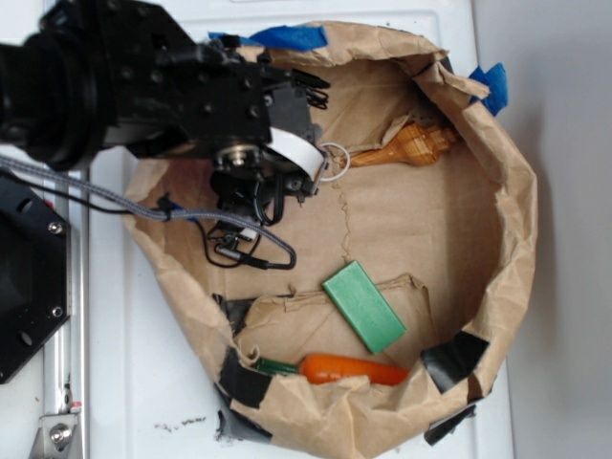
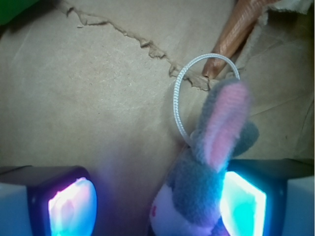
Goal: Grab the gray animal.
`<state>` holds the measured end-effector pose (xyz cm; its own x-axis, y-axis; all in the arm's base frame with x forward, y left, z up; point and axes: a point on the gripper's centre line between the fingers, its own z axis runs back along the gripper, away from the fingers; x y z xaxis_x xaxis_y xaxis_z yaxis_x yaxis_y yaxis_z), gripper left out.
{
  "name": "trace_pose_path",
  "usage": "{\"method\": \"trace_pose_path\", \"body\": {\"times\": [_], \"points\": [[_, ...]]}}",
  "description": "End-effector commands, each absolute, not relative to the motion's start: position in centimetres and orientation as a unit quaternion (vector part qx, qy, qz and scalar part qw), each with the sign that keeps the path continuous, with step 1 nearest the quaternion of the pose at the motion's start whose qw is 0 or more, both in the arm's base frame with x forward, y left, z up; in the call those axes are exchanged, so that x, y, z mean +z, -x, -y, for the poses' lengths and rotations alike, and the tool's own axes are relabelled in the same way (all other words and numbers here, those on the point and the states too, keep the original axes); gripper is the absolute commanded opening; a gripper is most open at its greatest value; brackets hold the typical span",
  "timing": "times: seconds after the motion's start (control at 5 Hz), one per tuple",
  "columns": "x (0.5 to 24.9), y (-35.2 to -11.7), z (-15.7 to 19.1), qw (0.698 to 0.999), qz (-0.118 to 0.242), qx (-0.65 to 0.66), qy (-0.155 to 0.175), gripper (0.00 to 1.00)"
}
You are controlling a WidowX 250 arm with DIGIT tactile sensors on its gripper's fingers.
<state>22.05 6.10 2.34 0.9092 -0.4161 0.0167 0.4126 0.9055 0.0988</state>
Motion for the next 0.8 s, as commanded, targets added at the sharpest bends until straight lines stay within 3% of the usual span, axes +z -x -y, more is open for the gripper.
{"method": "trace_pose_path", "body": {"times": [0.0, 0.4, 0.6], "points": [[1.9, -21.2, -5.7, 0.98, 0.007, -0.195, -0.037, 0.0], [2.5, -21.5, -5.9, 0.982, 0.014, -0.188, -0.032, 0.0], [2.8, -20.4, -5.6, 0.982, 0.023, -0.184, -0.032, 0.0]]}}
